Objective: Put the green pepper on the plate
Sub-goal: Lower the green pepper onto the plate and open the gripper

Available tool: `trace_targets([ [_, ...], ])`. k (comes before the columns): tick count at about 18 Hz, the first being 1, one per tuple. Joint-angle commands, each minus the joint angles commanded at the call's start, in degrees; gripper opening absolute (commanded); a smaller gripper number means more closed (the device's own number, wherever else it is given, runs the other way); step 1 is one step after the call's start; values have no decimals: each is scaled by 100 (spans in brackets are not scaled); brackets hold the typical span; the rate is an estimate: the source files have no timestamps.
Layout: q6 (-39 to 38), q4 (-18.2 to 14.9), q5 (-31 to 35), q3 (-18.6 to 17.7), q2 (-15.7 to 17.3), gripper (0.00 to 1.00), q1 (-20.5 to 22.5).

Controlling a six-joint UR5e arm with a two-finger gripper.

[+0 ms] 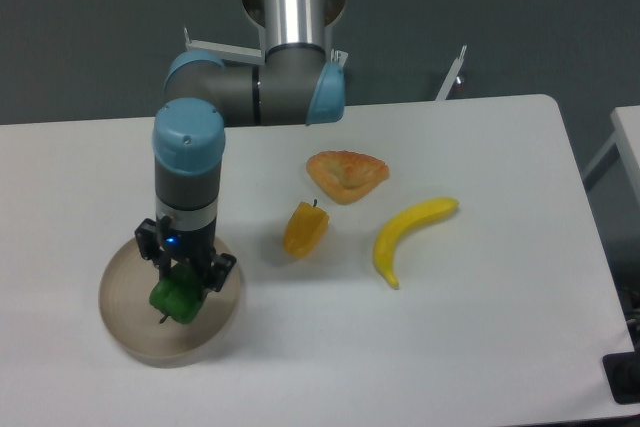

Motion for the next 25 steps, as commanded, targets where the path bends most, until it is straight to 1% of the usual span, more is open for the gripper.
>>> trace_targets([
  [2, 186, 0, 9, -141, 26, 41, -17],
  [5, 204, -9, 0, -203, 44, 41, -35],
  [9, 204, 0, 9, -212, -35, 41, -70],
  [25, 187, -9, -18, -221, -140, 42, -114],
])
